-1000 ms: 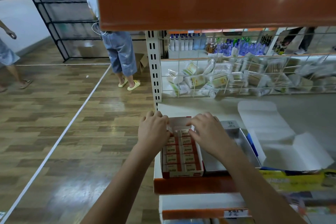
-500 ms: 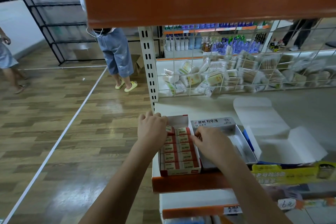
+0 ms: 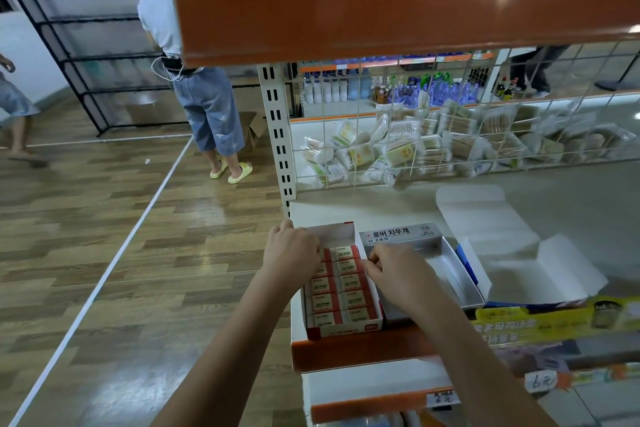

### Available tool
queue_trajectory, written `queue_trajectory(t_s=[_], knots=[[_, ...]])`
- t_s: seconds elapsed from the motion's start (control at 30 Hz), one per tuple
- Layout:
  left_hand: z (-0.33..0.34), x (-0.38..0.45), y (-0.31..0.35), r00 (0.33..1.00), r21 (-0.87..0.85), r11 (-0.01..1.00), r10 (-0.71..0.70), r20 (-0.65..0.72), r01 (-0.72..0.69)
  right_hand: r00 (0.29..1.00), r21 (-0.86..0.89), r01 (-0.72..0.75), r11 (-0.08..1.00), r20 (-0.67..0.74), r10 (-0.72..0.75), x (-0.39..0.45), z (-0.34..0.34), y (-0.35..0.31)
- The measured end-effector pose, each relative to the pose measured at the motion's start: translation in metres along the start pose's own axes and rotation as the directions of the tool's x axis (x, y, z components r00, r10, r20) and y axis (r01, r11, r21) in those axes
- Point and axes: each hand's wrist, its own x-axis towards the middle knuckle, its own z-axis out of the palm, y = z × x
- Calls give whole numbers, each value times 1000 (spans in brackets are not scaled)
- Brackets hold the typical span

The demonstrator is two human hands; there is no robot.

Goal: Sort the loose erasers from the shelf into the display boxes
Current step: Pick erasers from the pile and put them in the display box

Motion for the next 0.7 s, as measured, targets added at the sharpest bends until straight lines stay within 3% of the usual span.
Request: queue_trajectory(t_s=[0.2, 0.37, 0.47, 0.7], knots=[[-8, 0, 4, 1000, 33, 999, 11, -5, -11, 997, 15, -22, 1000, 69, 21, 2, -16, -2], [-23, 11, 27, 985, -59, 994, 82, -152, -92, 990, 11, 16, 1000, -137, -14, 10, -47, 18], [-30, 21, 61, 965, -52, 981, 173, -197, -186, 984, -42, 37, 998, -174, -43, 7, -69, 44], [-40, 40, 193, 894, 3, 926, 366, -260, -378, 972, -88, -83, 993, -226, 61, -47, -119, 147]])
